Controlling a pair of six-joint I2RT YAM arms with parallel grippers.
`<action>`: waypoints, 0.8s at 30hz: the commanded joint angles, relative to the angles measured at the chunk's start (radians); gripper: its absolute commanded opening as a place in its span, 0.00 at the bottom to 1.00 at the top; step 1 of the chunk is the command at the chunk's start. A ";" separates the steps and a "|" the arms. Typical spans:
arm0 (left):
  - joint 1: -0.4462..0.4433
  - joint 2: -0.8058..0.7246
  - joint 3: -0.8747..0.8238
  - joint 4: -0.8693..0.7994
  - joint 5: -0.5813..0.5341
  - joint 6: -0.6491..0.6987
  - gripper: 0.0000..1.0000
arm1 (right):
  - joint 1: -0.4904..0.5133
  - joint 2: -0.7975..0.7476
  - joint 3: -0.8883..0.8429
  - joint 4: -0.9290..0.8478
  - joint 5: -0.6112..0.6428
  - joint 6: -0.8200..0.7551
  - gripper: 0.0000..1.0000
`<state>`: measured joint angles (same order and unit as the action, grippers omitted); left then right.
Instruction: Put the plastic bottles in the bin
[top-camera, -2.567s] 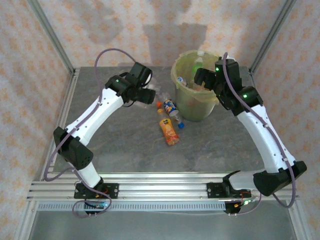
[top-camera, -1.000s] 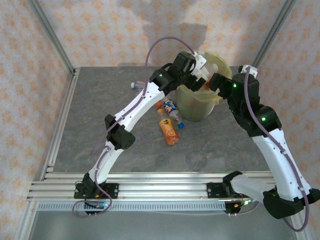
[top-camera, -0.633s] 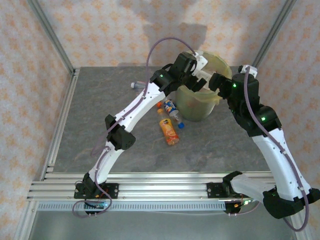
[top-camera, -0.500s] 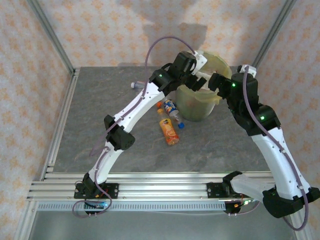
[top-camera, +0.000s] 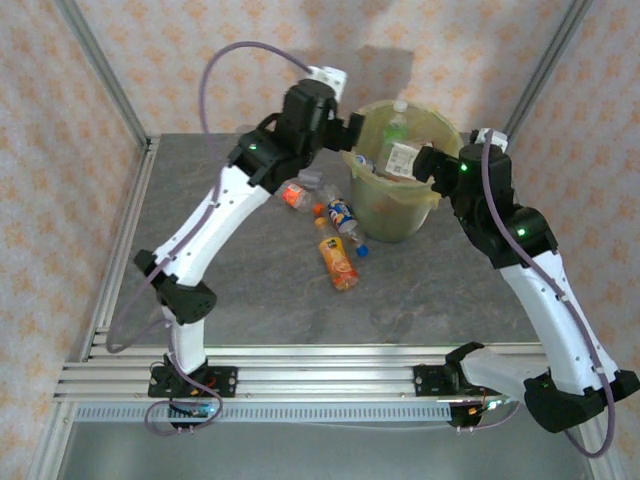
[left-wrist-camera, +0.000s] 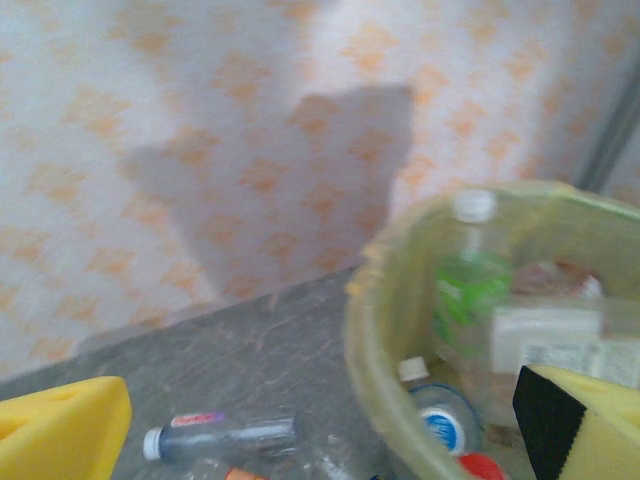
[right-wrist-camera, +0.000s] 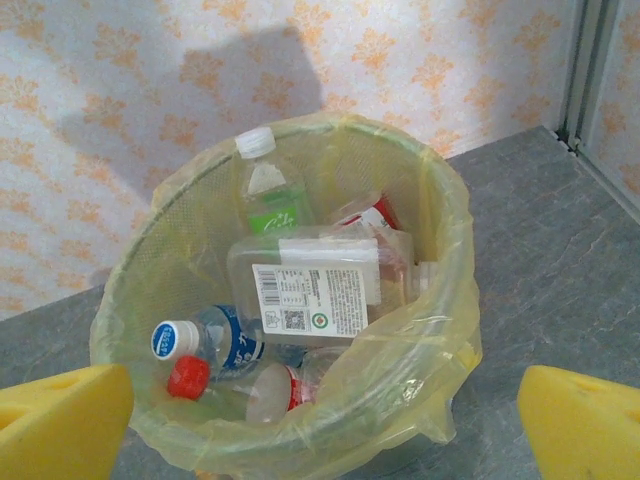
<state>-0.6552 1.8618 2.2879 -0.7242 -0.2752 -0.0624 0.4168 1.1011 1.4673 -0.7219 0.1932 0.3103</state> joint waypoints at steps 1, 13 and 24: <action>0.087 -0.067 -0.100 -0.022 -0.071 -0.212 1.00 | 0.018 0.020 0.032 -0.029 -0.039 -0.031 0.99; 0.318 -0.291 -0.614 0.042 -0.061 -0.559 1.00 | 0.350 0.268 0.151 -0.165 0.196 -0.135 0.99; 0.477 -0.507 -1.002 0.083 -0.112 -0.744 1.00 | 0.507 0.534 0.192 -0.240 0.097 -0.081 0.83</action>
<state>-0.1997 1.3949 1.3407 -0.6670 -0.3332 -0.7197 0.9142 1.5963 1.6306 -0.9024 0.3172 0.2081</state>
